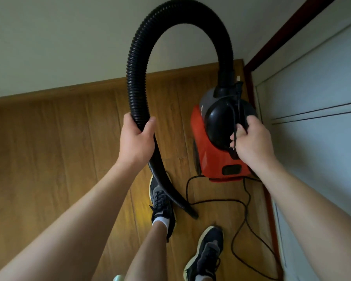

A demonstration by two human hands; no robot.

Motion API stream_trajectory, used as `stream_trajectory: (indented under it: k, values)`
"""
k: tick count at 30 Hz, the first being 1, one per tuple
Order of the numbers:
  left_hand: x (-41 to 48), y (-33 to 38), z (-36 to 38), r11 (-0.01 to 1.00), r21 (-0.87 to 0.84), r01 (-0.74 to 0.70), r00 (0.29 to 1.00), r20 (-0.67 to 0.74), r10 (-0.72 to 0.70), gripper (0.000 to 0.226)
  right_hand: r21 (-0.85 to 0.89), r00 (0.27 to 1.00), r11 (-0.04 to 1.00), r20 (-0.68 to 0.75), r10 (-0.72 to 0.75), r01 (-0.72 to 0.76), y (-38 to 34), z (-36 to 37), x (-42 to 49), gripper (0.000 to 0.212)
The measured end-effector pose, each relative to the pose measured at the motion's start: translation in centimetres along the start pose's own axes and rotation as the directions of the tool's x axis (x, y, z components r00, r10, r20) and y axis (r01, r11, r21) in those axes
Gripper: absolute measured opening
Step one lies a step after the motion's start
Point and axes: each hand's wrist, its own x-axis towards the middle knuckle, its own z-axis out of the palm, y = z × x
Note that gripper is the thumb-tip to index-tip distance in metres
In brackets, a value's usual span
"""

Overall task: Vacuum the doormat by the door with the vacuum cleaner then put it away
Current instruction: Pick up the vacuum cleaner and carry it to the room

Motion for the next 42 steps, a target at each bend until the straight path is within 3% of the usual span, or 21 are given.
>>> stream_trajectory:
  k: [23, 35, 42]
  values:
    - [-21.7, 16.7, -12.0, 0.954, -0.106, -0.280, 0.946, -0.201, 0.255, 0.013, 0.038, 0.933, 0.934, 0.050, -0.356, 0.355, -18.4, -16.9, -21.6, 0.018]
    - [-36.8, 27.2, -20.6, 0.905, -0.129, -0.406, 0.899, -0.234, 0.370, 0.017, 0.100, 0.831, 0.828, 0.028, -0.556, 0.551, -28.6, -26.6, -35.6, 0.019]
    - [-45.0, 31.8, -26.5, 0.850, -0.107, -0.516, 0.821, -0.345, 0.455, 0.012, 0.181, 0.763, 0.751, 0.001, -0.646, 0.635, -34.3, -30.4, -44.0, 0.019]
